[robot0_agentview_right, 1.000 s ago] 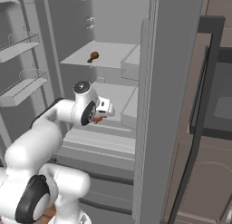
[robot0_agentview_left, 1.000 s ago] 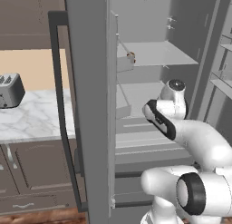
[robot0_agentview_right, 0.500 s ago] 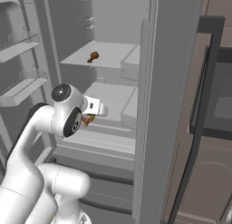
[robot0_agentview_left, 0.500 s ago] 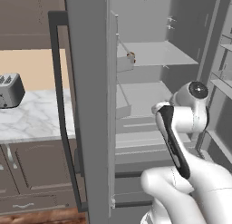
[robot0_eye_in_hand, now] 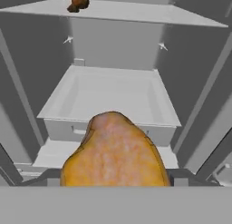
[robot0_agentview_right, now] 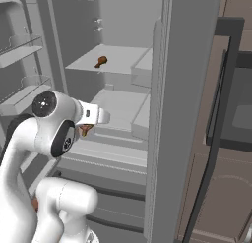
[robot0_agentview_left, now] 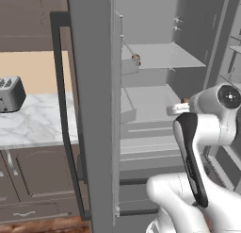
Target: Place one broccoli and one chicken drumstick in each tupperware on the nearby counter, to pack two identical lunches.
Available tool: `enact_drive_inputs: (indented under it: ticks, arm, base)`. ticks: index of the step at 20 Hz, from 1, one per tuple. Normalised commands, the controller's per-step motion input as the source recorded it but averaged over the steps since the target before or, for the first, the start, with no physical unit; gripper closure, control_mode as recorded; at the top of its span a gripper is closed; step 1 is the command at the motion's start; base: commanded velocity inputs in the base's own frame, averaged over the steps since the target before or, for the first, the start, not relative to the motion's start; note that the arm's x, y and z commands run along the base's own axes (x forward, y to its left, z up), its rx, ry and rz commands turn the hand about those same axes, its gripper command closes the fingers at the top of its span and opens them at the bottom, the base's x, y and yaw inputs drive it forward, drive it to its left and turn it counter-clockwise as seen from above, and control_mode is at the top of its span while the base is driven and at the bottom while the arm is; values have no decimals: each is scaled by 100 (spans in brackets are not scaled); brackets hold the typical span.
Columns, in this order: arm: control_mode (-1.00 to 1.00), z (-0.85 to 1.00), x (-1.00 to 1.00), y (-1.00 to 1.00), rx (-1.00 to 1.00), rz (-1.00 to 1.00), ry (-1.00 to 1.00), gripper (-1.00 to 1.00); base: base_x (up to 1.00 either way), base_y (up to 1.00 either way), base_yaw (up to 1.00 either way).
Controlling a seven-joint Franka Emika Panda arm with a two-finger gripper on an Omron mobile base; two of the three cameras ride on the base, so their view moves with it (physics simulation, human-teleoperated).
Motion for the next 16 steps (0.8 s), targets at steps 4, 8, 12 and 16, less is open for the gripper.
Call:
enact_drive_inputs:
  ticks: [4,8,12,16]
  arm:
    - [-100,69,-48,0,0,0,0,100]
    - [-100,27,-53,0,-2,0,0,100]
    - [100,0,-19,0,-1,0,3,100]
    - [100,0,0,0,0,0,0,100]
  base:
    - [0,0,0]
    - [0,0,0]
    - [-37,0,0]
    - [-100,0,0]
